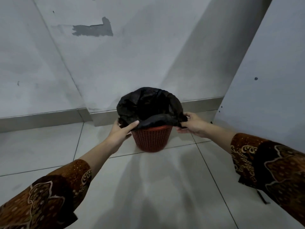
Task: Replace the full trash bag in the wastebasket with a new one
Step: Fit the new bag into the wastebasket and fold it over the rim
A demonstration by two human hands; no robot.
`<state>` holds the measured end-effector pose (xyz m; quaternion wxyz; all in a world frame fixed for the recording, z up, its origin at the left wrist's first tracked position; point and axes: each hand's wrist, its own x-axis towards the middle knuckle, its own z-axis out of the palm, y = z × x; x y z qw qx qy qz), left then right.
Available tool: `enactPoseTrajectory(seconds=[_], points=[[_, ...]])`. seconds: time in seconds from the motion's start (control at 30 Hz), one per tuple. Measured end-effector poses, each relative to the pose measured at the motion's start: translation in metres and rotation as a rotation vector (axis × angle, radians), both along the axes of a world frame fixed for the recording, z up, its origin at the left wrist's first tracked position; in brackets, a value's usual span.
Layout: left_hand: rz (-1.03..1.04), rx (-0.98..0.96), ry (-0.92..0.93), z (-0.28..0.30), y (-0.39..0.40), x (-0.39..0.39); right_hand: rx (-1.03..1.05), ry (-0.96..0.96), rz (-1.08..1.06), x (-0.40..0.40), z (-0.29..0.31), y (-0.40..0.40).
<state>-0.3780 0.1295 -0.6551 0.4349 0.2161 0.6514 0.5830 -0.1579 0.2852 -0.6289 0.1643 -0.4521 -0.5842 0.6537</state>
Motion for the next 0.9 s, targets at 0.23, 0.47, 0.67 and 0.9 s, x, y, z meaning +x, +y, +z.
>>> enactPoseTrajectory(seconds=[0.23, 0.47, 0.67, 0.9], points=[[-0.079, -0.256, 0.108, -0.014, -0.015, 0.005, 0.09, -0.172, -0.009, 0.006, -0.006, -0.008], [0.037, -0.25, -0.06, 0.0, 0.011, 0.074, 0.151, -0.208, 0.09, -0.017, -0.009, -0.03], [0.023, -0.146, 0.255, -0.013, 0.008, 0.094, -0.128, -0.151, -0.043, -0.022, -0.004, -0.049], [-0.077, -0.295, 0.464, -0.023, -0.006, 0.097, -0.006, -0.284, 0.161, -0.033, -0.008, -0.06]])
